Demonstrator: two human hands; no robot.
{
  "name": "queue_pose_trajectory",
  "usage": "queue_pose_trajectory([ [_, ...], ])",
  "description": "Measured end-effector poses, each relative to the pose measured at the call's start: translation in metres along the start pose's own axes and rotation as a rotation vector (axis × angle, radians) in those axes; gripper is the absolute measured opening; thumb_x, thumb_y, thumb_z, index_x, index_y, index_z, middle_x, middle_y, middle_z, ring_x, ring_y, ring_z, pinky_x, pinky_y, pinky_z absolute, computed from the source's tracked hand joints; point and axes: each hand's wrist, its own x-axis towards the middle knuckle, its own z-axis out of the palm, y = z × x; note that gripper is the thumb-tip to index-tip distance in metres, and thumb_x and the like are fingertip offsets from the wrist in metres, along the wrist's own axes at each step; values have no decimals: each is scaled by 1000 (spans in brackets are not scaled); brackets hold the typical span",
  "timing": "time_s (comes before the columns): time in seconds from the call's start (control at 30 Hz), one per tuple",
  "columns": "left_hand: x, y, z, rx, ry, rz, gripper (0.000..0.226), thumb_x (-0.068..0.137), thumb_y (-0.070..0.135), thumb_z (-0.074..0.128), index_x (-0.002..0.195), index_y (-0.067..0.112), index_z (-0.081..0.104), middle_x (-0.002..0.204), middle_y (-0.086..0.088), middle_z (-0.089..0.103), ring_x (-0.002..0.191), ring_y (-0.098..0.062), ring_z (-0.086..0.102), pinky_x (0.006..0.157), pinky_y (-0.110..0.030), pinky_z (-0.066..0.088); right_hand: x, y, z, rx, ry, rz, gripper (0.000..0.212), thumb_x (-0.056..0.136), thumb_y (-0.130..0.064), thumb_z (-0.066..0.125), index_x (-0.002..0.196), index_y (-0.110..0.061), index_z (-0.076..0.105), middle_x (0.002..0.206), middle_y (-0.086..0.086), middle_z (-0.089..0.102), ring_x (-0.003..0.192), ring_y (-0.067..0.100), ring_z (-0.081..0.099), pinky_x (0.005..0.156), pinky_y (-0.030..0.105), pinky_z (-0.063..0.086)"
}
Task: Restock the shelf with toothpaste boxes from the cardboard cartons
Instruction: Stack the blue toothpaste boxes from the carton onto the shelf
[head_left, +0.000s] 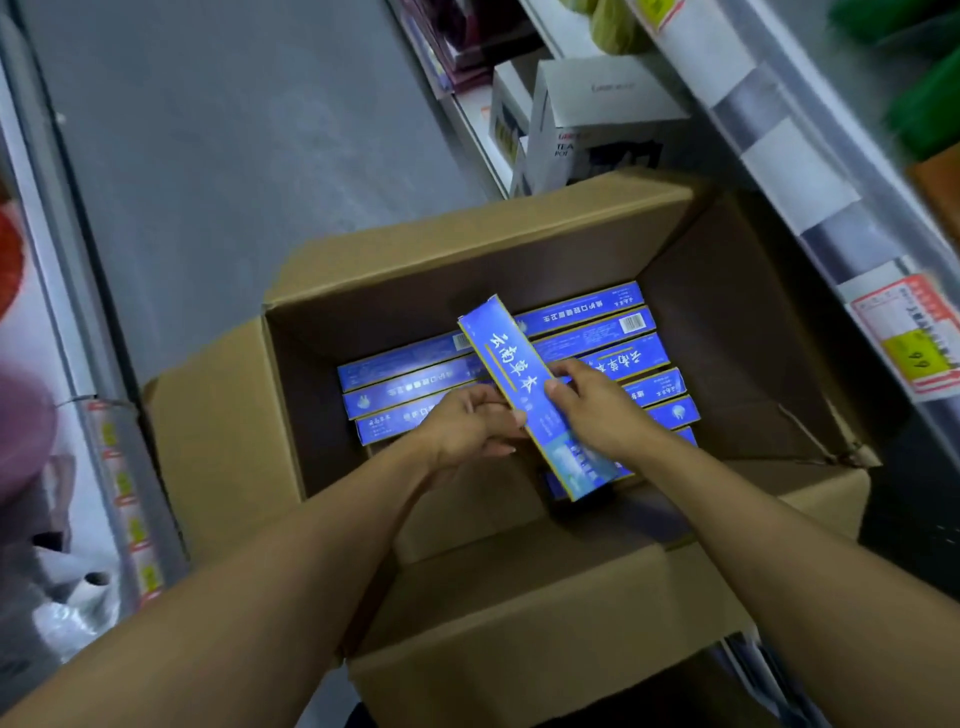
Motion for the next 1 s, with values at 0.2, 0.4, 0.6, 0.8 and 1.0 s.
queue_pose_trajectory([
  [0.2, 17, -37, -39, 973, 350, 71, 49, 79, 13, 71, 123, 14, 50, 124, -8, 49, 115, -27, 49, 96, -37, 43, 15, 26, -10, -88, 115, -26, 34, 101, -25, 37, 129, -12, 49, 115, 11, 61, 106, 27, 55, 71, 25, 32],
  [0.4, 47, -59, -52, 1258, 569, 151, 48, 77, 18, 70, 120, 14, 48, 123, -9, 44, 116, -30, 40, 91, -41, 38, 38, 53, -13, -85, 140, -65, 36, 101, -26, 36, 132, -12, 49, 115, 10, 62, 103, 25, 55, 76, 25, 35],
  [0.6, 64, -71, -55, 1353, 710, 195, 45, 74, 7, 69, 113, 10, 48, 113, -12, 50, 106, -33, 44, 81, -38, 34, 47, 66, -10, -78, 144, -83, 36, 101, -27, 36, 132, -14, 48, 117, 9, 60, 104, 25, 55, 76, 25, 34],
  [0.8, 62, -70, -59, 1366, 584, 179, 40, 78, 18, 69, 114, 9, 52, 113, -13, 47, 110, -32, 43, 79, -37, 38, 46, 72, -12, -49, 141, -103, 37, 101, -25, 37, 134, -12, 48, 120, 6, 59, 99, 17, 52, 69, 19, 31],
  [1.0, 40, -45, -51, 923, 353, 23, 30, 83, 24, 70, 101, 12, 50, 92, -7, 59, 82, -21, 55, 71, -29, 40, 31, 66, -34, -75, 148, -82, 37, 101, -26, 36, 132, -12, 48, 120, 10, 61, 109, 27, 55, 75, 24, 34],
])
